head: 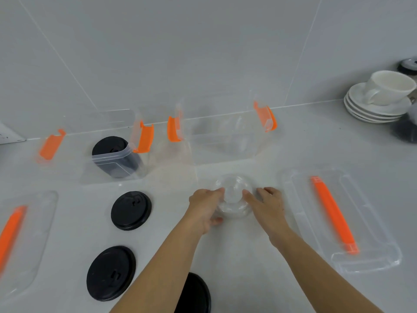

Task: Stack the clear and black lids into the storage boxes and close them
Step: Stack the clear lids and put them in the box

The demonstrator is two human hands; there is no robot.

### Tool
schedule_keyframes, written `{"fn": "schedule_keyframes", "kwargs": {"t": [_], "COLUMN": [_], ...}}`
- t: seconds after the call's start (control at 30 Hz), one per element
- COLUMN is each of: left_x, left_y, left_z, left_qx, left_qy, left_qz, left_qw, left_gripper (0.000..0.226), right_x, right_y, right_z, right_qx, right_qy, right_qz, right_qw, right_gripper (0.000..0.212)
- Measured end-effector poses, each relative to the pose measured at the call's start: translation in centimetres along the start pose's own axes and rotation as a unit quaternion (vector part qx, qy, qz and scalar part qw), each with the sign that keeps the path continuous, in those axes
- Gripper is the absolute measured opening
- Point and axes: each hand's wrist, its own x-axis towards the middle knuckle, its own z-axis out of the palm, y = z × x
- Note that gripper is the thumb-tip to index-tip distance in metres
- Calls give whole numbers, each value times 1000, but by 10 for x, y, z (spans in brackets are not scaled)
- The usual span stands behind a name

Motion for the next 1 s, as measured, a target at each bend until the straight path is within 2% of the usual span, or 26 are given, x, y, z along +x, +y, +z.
{"fn": "schedule_keyframes", "kwargs": {"t": [0.27,0.43,0.7,0.83,1.0], "left_x": [1,1,1,-2,-6], "left_y": [3,4,8,10,12], "left_z": [3,5,4,-2,-9], "left_qx": [-22,-18,-25,-26,-51], "left_qy": [-11,-24,-47,-61,-79], "left_qz": [2,0,0,-4,6], "left_qw": [1000,1000,999,998,996], "left_gripper": [13,9,4,7,25], "right_x": [3,-1,-4,-4,-5], "right_y": [0,-1,-2,-2,-10], "right_z": [-2,-5,-6,-4,-4], "right_qx": [3,73,121,159,213], "right_qy": [-24,-43,-46,-28,1], "right_qz": [-4,-15,1,-7,-26], "right_qw": [1000,996,992,987,977], "right_gripper": [34,40,28,25,24]}}
